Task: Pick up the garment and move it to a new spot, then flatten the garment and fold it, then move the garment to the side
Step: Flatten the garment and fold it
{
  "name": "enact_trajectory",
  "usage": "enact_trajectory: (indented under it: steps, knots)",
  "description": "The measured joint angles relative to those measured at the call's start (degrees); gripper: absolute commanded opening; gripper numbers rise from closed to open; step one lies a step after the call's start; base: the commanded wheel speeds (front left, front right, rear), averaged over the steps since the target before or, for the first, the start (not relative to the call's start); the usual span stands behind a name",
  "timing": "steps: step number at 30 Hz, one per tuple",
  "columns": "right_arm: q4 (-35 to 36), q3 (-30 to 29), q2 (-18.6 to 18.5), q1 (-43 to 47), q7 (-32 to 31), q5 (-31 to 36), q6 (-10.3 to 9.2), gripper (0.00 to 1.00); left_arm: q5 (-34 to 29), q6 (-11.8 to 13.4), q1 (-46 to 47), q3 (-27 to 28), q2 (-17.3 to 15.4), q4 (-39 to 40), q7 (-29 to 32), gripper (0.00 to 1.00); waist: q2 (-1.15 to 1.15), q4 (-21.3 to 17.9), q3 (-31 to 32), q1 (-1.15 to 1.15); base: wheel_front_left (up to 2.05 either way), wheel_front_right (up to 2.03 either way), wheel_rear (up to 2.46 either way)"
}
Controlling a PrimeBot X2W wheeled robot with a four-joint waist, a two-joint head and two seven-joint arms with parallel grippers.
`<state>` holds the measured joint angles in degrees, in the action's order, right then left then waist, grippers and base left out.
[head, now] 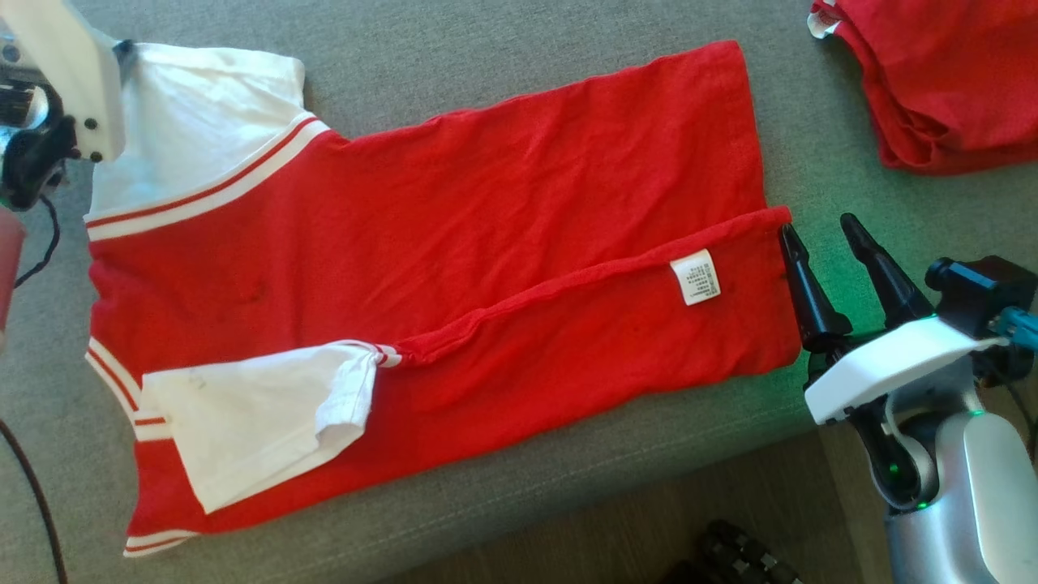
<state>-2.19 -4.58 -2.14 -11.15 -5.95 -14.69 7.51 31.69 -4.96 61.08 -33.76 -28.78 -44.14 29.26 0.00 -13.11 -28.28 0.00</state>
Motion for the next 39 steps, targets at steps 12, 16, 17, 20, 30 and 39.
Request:
enact_trajectory:
  steps: [12, 16, 17, 20, 30, 39]
  knots:
    - [-0.69, 0.90, 0.00, -1.01, -1.42, 0.08, 0.00, 1.00, 1.99, -0.69, 0.16, -0.19, 0.25, -1.64, -1.59, 0.00, 0.00, 0.63, 1.20, 0.00, 0.00, 0.00, 0.00]
    - [-3.69, 1.51, -0.04, -6.55, -4.46, -0.35, 0.00, 1.00, 2.25, -1.13, 0.16, -0.13, 0.29, -1.46, -4.24, 0.00, 0.00, 0.69, 1.59, 0.00, 0.00, 0.00, 0.00]
    - [-4.72, 1.60, -0.07, -8.44, -5.56, -0.44, 0.00, 1.00, 2.25, -1.16, 0.16, -0.13, 0.29, -1.29, -4.77, 0.00, 0.00, 0.80, 1.65, 0.00, 0.00, 0.00, 0.00]
    - [-8.27, 2.47, -0.26, -14.51, -8.91, 0.37, 0.00, 1.00, 2.25, -1.42, 0.17, -0.22, 0.26, -0.34, -6.49, 0.00, 0.00, 1.25, 1.64, 0.00, 0.00, 0.00, 0.00]
    - [-21.58, 1.89, -0.77, -29.33, -15.51, 5.37, 0.00, 1.00, 2.25, -2.12, 0.29, -1.81, 0.81, 2.48, -8.79, 0.00, 0.00, 5.03, 1.23, 0.00, 0.00, 0.00, 0.00]
    - [-28.07, -0.04, -0.90, -33.15, -17.30, 7.04, 0.00, 0.65, 2.75, -2.16, 0.40, -2.83, 1.19, 3.11, -9.79, 0.00, 0.00, 7.00, 1.01, 0.00, 0.00, 0.00, 0.00]
